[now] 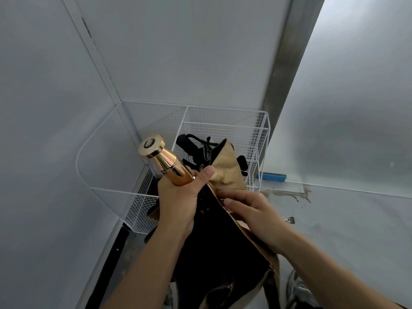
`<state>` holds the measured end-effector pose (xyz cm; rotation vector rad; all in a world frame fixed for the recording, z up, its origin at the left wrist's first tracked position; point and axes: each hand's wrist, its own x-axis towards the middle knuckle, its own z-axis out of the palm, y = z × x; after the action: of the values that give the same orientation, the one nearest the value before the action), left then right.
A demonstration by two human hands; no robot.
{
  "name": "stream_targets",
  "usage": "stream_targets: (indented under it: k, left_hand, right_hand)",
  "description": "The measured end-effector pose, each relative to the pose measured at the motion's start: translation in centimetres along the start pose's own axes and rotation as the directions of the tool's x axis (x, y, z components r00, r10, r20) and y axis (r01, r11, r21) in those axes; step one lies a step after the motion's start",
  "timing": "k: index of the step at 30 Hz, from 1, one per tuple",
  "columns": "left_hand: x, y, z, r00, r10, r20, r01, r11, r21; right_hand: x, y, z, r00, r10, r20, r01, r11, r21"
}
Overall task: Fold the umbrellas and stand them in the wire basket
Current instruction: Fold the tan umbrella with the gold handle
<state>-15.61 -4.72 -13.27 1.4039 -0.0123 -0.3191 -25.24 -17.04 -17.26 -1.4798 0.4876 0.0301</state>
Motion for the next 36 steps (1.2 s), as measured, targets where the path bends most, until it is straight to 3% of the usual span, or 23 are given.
stream_targets:
  k: [2,5,8,10,14,17,21,25,27,31,34,36]
  left_hand:
    - [0.2,-0.2,0.0,1.000,0.016,-0.024,-0.015,0.998,0.055]
    - [0.4,-0.6,-0.1,0.996,0.054,-0.065,-0.049,0.996,0.081]
    - [0.2,-0.4,0.0,0.996,0.064,-0.057,-0.063,0.998,0.021]
    - [-0.2,-0.1,0.2,0.999,0.048,-0.002,-0.048,0.999,0.000]
    - [-1.0,0.8,0.2,0.980,-0.016,0.199,0.042,0.991,-0.126]
    - [-0.6,1.0,-0.3,0.943,0.007,0.333,0.025,0.995,-0.094]
    - [-0.2,1.4,-1.7,0.868,0.011,0.497,-0.061,0.995,0.085]
    - [-0.4,1.8,-2.4,0.794,0.023,0.607,-0.086,0.993,0.075]
    - [-0.7,1.7,-1.7,0.832,0.028,0.554,-0.059,0.997,0.038]
    - [-0.8,1.1,-0.6,0.955,0.047,0.294,-0.075,0.993,0.086]
    - [-0.3,0.9,-1.1,0.958,0.157,0.240,-0.215,0.947,0.239]
    - [-0.2,0.9,-1.5,0.943,0.214,0.253,-0.290,0.902,0.320]
  right_hand:
    - [-0.4,-0.3,0.1,0.998,-0.021,0.051,0.023,0.999,-0.032]
    - [-0.7,0.0,0.5,0.998,-0.014,0.057,0.032,0.941,-0.337]
    - [-0.3,1.0,0.8,1.000,-0.016,-0.007,0.005,0.662,-0.750]
    - [0.1,1.3,0.7,0.999,-0.023,-0.035,-0.018,0.514,-0.857]
    - [0.6,1.3,-0.2,0.998,-0.039,-0.052,-0.016,0.632,-0.775]
    - [0.9,1.5,-0.8,0.999,-0.021,-0.037,-0.011,0.715,-0.699]
    - [1.0,1.4,-1.8,0.982,0.146,0.123,-0.053,0.828,-0.559]
    - [1.2,1.8,-1.7,0.949,0.183,0.259,-0.036,0.874,-0.485]
    - [1.3,2.2,-1.1,0.935,0.176,0.309,-0.013,0.885,-0.465]
    - [1.4,2.1,-0.5,0.935,0.159,0.318,0.039,0.844,-0.535]
    - [1.0,1.1,-1.8,0.966,0.092,0.243,0.054,0.844,-0.534]
    - [0.9,0.3,-3.1,0.995,0.054,0.087,0.007,0.809,-0.588]
